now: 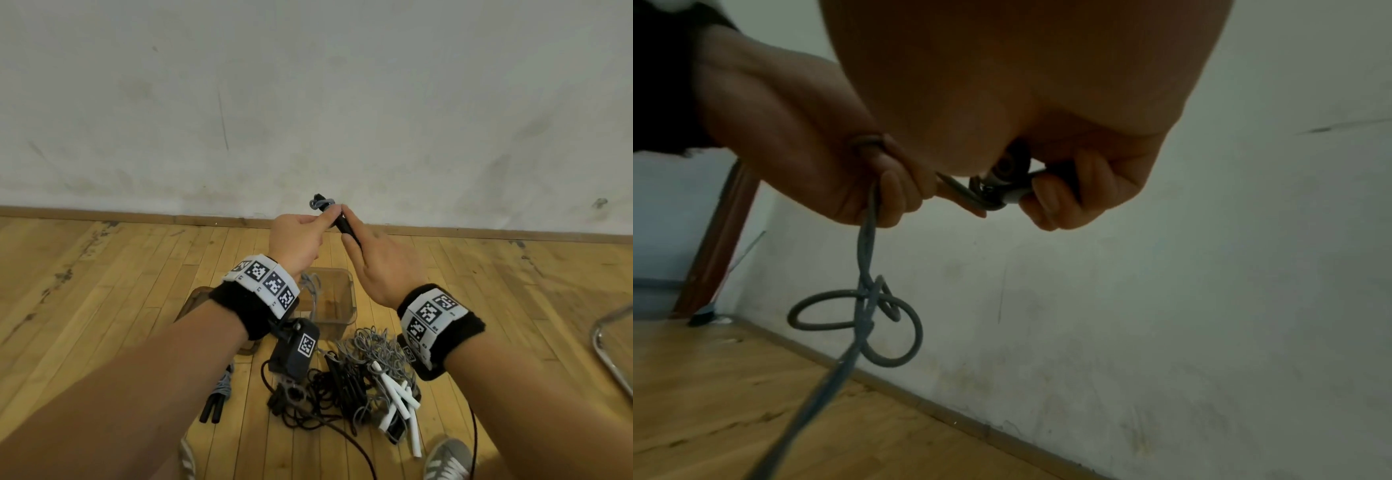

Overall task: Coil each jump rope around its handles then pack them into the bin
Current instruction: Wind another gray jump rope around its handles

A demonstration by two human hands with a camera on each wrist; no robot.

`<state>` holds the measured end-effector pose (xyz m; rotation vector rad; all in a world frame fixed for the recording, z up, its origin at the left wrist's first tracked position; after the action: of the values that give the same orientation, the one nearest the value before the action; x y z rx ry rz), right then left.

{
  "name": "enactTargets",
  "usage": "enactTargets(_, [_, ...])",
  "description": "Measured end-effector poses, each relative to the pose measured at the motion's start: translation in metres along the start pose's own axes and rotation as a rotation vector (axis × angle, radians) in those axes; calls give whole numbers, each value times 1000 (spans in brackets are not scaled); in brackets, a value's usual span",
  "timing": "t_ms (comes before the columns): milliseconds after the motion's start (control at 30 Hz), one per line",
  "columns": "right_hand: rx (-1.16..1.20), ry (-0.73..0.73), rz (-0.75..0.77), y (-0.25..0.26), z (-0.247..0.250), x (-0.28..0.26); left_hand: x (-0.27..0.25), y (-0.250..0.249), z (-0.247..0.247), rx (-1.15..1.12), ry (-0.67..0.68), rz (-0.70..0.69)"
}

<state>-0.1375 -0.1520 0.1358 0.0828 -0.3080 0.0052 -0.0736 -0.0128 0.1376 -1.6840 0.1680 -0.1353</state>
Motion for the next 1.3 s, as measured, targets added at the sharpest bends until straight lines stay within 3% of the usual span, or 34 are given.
enactTargets(133, [-115, -18, 19, 11, 1, -2, 0, 4, 7, -25, -56, 39])
enactTargets(200, [-46, -15, 21, 10, 5, 0, 0, 6, 6, -84, -42, 65])
enactTargets(367, [516, -64, -156, -16, 14, 4, -4, -4, -6, -179, 79, 69])
enactTargets(500, [1008, 124, -188, -11, 6, 1, -8, -10, -11, -151, 149, 45])
enactTargets(700, [799, 41, -112, -15, 11, 4, -3, 0, -5, -118, 103, 79])
enactTargets(900, [467, -76, -95, -24, 8, 5, -3, 2, -11, -2, 177, 122])
enactTargets(1067, [336, -71, -112, -23, 9, 6, -3, 5, -13, -97, 200, 165])
enactTargets(1300, [60, -62, -79, -7, 12, 6, 0, 4, -9, -91, 92, 111])
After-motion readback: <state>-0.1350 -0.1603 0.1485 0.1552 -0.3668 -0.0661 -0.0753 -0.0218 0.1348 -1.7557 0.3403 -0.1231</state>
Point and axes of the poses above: each hand's wrist, its own x-axis towards the middle knuckle, its own z-axis out of the back of the hand, y = z × x, the point moved 6 cm from there along x, towards the middle knuckle, and after that the axes turned 9 degrees about -x, right-handed, at the moved point
